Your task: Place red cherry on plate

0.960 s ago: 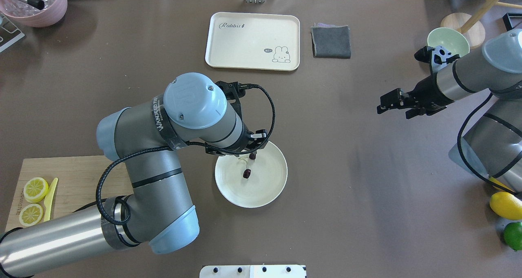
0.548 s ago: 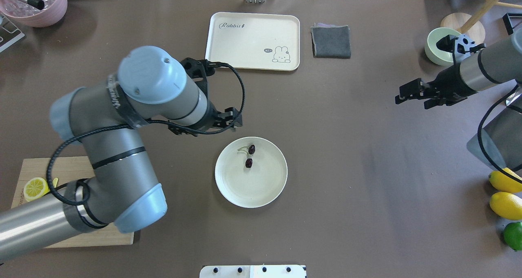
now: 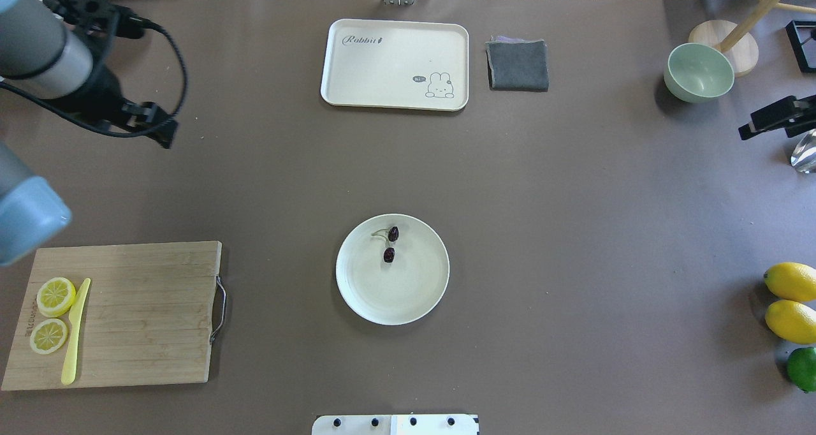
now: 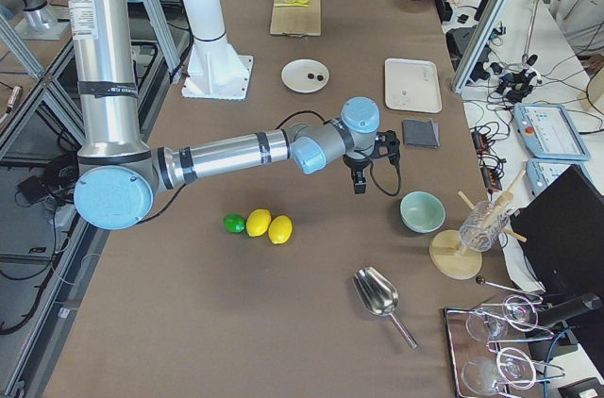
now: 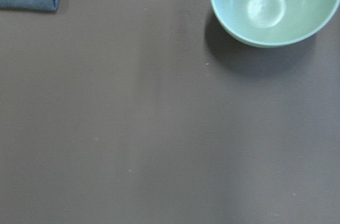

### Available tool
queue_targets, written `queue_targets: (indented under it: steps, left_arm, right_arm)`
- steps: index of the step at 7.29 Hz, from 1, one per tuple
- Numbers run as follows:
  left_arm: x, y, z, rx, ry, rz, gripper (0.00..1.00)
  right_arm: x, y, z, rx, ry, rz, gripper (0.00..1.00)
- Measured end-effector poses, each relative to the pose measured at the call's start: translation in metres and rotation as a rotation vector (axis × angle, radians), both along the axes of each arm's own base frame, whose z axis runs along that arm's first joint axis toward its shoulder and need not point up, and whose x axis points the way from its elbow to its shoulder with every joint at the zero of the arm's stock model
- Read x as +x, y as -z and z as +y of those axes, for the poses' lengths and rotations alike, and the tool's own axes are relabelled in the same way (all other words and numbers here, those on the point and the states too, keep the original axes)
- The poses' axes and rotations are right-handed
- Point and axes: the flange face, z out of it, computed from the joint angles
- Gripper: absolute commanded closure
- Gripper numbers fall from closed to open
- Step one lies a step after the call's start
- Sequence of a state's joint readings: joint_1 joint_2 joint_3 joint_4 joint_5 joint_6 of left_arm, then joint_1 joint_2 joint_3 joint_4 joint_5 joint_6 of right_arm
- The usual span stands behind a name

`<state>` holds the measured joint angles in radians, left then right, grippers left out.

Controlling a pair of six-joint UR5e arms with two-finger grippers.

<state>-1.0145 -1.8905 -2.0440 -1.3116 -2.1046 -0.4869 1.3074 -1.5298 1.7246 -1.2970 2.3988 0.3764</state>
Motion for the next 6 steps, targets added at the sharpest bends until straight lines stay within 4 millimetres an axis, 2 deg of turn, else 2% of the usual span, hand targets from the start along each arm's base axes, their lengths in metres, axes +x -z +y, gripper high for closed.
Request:
queue_targets:
  steps: [1,2,3,4,5,6]
  left_arm:
    - [-0.067,-0.049,-0.009,0.030,-0.066,-0.021,0.02]
    - [-0.126,-0.094,-0.013,0.049,-0.112,-0.029,0.02]
    - [-0.172,-0.133,-0.010,0.054,-0.140,-0.029,0.02]
    - [-0.204,-0.166,-0.001,0.038,-0.147,-0.029,0.02]
    - [-0.220,-0.187,0.004,0.017,-0.143,-0.026,0.02]
    - [-0.227,-0.201,0.006,-0.006,-0.138,-0.024,0.02]
  right_arm:
    - [0.029,-0.015,0.004,0.020,0.018,0.024,0.00]
    - [0.050,-0.023,0.008,0.028,0.023,0.035,0.00]
    - [0.062,-0.027,0.010,0.028,0.023,0.037,0.00]
    - [0.068,-0.031,0.013,0.026,0.021,0.038,0.00]
    - [0.072,-0.033,0.016,0.023,0.018,0.036,0.00]
    - [0.074,-0.034,0.017,0.022,0.017,0.031,0.00]
